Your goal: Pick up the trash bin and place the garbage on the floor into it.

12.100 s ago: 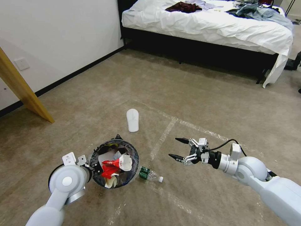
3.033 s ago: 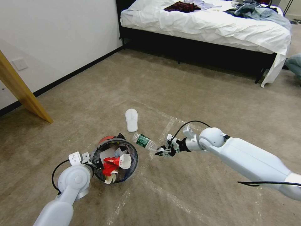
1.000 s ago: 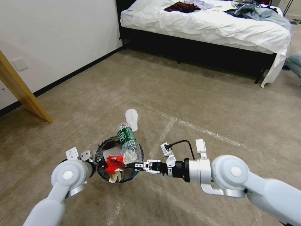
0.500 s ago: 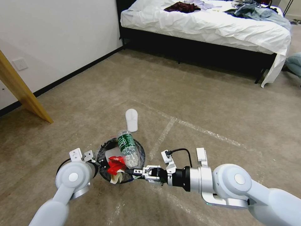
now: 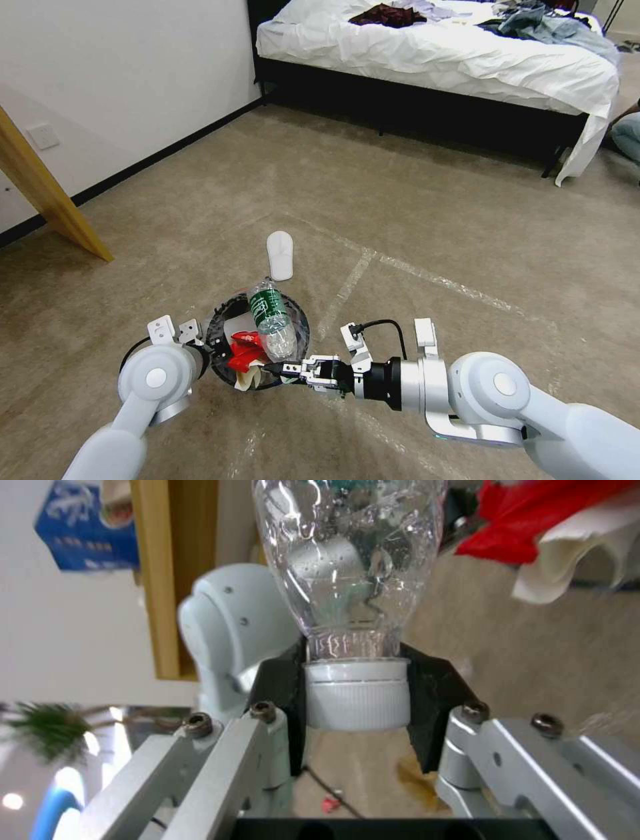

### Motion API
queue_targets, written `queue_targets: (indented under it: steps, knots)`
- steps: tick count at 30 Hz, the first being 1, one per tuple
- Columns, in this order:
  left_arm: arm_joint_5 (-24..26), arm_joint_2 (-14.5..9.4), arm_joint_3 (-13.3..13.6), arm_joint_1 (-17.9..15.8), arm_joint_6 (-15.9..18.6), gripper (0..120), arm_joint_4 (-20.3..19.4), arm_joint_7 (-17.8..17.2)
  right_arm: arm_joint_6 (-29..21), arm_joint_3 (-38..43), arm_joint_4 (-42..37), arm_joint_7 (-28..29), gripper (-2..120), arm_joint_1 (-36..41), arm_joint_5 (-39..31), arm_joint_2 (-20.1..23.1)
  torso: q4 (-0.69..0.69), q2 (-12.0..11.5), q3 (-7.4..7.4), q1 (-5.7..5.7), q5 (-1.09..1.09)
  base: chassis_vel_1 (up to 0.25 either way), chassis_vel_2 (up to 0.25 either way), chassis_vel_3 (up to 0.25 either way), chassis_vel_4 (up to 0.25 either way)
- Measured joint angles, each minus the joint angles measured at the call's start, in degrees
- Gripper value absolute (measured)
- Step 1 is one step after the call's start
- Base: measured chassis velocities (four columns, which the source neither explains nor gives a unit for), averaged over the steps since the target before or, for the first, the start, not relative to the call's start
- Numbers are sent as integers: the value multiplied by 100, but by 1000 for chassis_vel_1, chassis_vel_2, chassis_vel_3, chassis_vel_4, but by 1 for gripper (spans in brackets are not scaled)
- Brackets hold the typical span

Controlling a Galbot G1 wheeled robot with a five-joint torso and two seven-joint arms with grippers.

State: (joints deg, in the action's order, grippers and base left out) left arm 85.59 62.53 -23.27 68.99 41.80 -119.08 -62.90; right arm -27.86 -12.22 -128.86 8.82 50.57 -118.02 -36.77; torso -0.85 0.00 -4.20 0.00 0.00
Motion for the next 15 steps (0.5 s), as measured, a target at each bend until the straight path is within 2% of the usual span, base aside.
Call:
queue_targets:
  steps: [3, 15]
  knots:
    - [27, -14, -8, -18, 9, 0, 24, 0, -76, 9, 58, -289, 28, 111, 464, 52, -2, 0, 0, 0, 0, 0, 0, 0, 0]
    - [62, -30, 26, -70, 30, 0, 64, -7, -178, -39, 201, -577, 28, 179, 895, 67, -1, 0, 0, 0, 0, 0, 0, 0, 0]
